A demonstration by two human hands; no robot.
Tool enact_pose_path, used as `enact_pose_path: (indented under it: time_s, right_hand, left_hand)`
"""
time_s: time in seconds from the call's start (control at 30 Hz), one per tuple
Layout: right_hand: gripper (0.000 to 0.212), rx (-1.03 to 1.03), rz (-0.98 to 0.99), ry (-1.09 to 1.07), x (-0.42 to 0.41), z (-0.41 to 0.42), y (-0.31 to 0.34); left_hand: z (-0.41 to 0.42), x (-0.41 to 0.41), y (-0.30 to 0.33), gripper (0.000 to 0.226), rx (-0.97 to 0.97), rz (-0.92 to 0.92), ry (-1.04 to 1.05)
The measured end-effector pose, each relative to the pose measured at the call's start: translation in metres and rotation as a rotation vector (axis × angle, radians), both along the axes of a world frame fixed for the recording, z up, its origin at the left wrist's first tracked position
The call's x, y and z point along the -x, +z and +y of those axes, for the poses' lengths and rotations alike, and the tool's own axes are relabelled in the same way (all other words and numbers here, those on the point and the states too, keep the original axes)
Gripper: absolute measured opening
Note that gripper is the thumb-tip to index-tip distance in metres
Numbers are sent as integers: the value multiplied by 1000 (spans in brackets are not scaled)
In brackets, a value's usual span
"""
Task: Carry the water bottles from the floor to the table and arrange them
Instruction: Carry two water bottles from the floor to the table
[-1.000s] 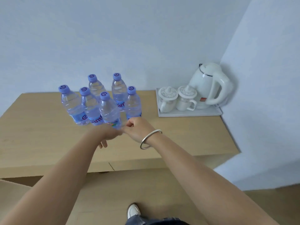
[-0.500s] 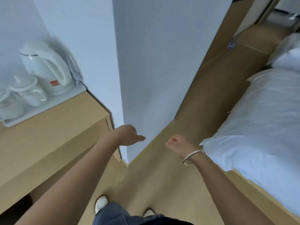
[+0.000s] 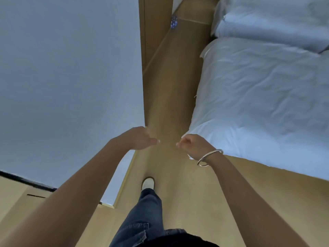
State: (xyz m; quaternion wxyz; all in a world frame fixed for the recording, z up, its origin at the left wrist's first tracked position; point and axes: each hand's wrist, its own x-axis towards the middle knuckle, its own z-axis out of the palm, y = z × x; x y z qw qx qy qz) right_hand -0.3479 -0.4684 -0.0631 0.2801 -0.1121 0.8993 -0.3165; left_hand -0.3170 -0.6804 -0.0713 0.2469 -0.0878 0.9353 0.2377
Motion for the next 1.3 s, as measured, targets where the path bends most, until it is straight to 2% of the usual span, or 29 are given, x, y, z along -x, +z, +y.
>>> enact_pose_path:
  time_s: [0.27, 0.47, 0.77, 0.93, 1.2, 1.3]
  right_hand:
    - [36, -44, 16, -101, 98, -40, 17]
    - [38, -78, 14, -180, 166, -77, 21]
    - [43, -121, 14, -248, 244, -94, 11]
    - [36, -115, -37, -227, 297, -98, -4]
    - [38, -158, -7, -108, 452, -105, -15]
    - [27, -128, -9, -99, 521, -105, -7]
  left_hand:
    - [-31, 127, 7, 36, -74, -24, -96]
    - [-64, 217, 17, 45, -81, -1, -113]
    - [-69, 299, 4, 45, -117, -50, -166]
    - [-79, 350, -2, 40, -114, -79, -147]
    - [-91, 482, -3, 36, -80, -102, -59]
    - [-90, 544, 9, 39, -69, -114, -56]
